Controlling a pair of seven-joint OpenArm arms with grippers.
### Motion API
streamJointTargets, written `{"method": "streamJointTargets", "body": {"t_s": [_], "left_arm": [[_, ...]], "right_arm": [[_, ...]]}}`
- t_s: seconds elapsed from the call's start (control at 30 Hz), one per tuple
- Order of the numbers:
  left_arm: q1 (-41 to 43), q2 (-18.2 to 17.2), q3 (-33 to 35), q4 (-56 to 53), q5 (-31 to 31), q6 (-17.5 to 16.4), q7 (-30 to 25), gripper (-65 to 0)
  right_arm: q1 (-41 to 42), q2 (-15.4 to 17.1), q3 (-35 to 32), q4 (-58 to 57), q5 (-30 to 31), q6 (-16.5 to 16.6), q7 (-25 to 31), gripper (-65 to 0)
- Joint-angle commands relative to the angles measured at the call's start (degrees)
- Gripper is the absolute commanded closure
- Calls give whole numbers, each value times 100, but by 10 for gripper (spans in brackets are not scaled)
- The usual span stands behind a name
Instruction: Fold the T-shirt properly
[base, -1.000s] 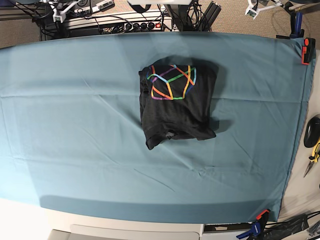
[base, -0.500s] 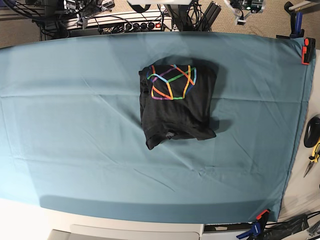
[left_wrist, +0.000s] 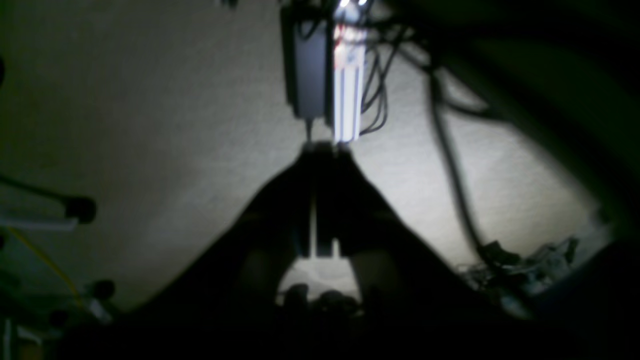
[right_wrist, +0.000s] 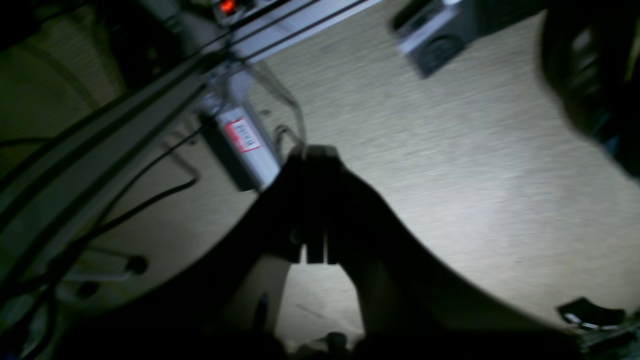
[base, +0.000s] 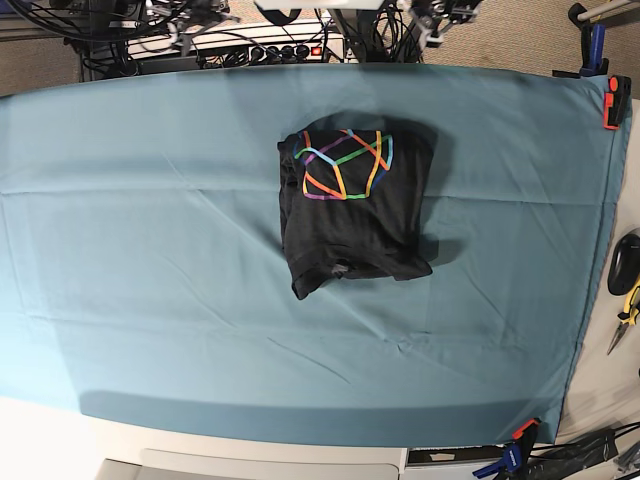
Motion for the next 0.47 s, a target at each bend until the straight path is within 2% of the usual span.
{"method": "streamJointTargets", "body": {"t_s": [0.0,0.43], "left_arm": [[-44,35,-4,-2,4,0,2,0],[-175,107,-4,-26,0,-17,2,0]], "right_arm": [[31,63,9,24,-4,11,66,0],[46,-55,11,24,-127,7,98,0]]}}
